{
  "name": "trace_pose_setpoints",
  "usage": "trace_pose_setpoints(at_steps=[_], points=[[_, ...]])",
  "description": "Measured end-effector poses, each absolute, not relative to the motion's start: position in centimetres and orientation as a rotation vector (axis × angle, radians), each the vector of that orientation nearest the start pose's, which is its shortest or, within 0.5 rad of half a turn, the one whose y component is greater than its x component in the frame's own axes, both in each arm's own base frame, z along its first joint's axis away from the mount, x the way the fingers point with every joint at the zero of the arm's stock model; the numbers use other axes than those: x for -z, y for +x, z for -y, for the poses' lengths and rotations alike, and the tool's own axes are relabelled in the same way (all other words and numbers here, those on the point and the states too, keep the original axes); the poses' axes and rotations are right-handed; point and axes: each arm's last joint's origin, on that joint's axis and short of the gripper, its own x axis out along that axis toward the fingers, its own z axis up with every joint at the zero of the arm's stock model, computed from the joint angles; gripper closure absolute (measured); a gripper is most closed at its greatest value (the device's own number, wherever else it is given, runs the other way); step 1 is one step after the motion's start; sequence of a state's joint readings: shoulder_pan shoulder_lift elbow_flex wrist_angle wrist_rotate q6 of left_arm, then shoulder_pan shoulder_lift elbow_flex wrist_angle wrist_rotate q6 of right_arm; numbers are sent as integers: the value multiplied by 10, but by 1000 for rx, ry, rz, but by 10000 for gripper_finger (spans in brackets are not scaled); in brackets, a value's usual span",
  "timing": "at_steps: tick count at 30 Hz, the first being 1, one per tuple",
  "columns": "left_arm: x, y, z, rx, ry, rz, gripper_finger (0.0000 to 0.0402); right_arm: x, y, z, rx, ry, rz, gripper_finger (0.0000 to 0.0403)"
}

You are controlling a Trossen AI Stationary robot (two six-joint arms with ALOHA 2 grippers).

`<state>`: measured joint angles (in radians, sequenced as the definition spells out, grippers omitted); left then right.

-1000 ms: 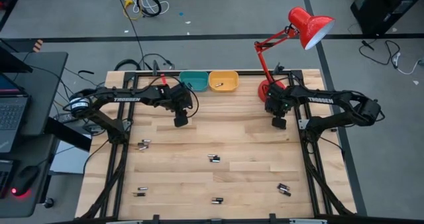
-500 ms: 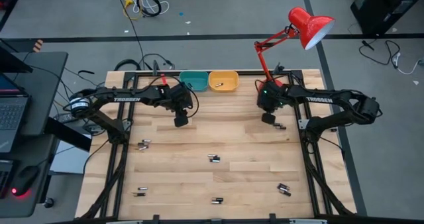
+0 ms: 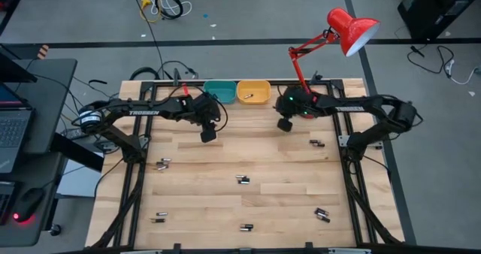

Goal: Sort batteries
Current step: Put the white battery into the yellow bin

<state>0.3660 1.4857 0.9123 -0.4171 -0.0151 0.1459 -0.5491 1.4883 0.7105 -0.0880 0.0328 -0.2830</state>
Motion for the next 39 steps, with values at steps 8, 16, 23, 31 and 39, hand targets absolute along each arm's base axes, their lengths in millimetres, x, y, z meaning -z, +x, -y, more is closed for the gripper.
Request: trace_pose_setpoints(at_steps=[8,16,23,31,39], points=[[-202,268,-103,-273,-47,-1027,251,-180,283,176,501,-100,-810,377],[-199,264,-102,-279,-79,-1075,251,-183,309,198,592,-111,-773,376],[-199,263,-101,-278,-81,-1082,250,-175,311,208,689,-21,-725,341],[-199,263,-101,-283,-89,-1080,249,-179,310,209,710,-25,-710,271],[-173,253,-91,-248,-80,-1168,249,-179,326,185,556,84,-652,270]])
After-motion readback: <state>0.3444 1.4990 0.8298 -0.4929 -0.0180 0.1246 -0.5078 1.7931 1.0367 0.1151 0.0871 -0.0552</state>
